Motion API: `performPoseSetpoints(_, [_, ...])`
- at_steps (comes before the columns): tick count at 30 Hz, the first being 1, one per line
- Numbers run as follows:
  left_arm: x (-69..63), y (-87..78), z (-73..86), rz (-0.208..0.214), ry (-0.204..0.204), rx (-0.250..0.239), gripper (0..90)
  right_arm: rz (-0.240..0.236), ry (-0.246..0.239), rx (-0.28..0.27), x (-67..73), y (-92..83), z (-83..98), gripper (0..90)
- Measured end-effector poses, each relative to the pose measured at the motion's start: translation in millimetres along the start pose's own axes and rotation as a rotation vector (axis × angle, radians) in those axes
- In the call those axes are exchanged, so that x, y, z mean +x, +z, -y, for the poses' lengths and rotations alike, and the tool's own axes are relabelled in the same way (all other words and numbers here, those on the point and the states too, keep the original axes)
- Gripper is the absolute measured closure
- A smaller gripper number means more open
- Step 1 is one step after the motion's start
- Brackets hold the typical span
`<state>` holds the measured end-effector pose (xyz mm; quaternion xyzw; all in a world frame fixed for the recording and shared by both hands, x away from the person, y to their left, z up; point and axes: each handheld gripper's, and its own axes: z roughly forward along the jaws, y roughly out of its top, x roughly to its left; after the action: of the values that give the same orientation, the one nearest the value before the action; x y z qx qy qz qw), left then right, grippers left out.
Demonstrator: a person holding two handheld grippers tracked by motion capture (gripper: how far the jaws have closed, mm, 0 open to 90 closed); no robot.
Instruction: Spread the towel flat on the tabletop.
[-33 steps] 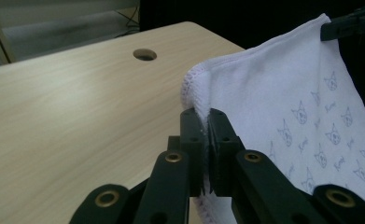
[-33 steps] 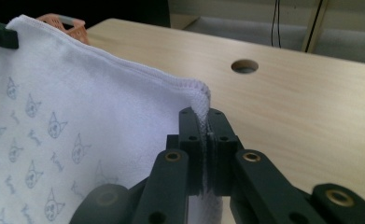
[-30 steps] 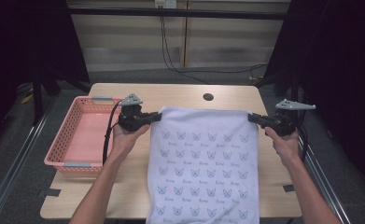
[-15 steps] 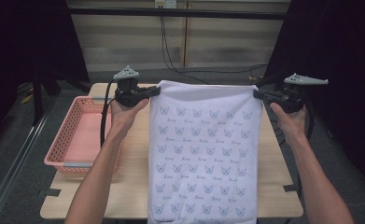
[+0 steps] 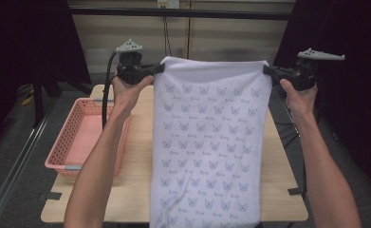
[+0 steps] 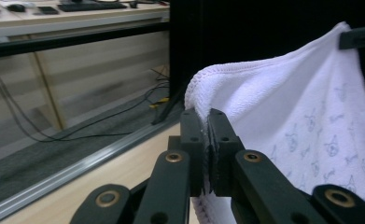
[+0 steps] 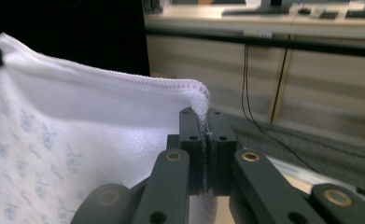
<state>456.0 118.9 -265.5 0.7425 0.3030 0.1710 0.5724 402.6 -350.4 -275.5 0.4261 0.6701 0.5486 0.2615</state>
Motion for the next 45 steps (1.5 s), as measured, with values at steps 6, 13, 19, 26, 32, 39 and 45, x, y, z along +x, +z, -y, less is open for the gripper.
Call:
performPoseSetpoints(6, [-8.6, -1.3, 24.7, 0.024, 0.021, 0.048, 86.9, -0.004, 0.011, 0.029, -2.2, -0.9, 15.6, 87.3])
performPoseSetpoints(13, [-23.7, -20.0, 65.9, 0.080, 0.024, 0.095, 86.9, -0.067, 0.019, 0.104, 16.5, -23.8, 58.7, 87.3])
performPoseSetpoints(19, [-44.3, -47.7, 104.8, 0.143, 0.037, 0.170, 86.8, -0.133, 0.012, 0.164, 38.6, -54.0, 90.8, 87.3])
performPoseSetpoints(26, [-78.0, -78.2, 169.2, 0.210, -0.026, 0.223, 86.7, -0.187, -0.003, 0.300, 77.9, -88.9, 141.9, 87.3])
performPoseSetpoints(32, [-96.5, -100.2, 224.1, 0.232, -0.076, 0.322, 86.5, -0.244, 0.054, 0.387, 101.3, -114.7, 198.0, 87.3])
performPoseSetpoints(39, [-115.2, -97.3, 262.6, 0.255, -0.080, 0.473, 86.3, -0.256, 0.077, 0.556, 120.3, -108.4, 246.7, 87.2])
performPoseSetpoints(45, [-110.0, -88.6, 271.3, 0.258, -0.122, 0.536, 85.8, -0.261, 0.058, 0.643, 122.3, -99.1, 259.3, 87.2])
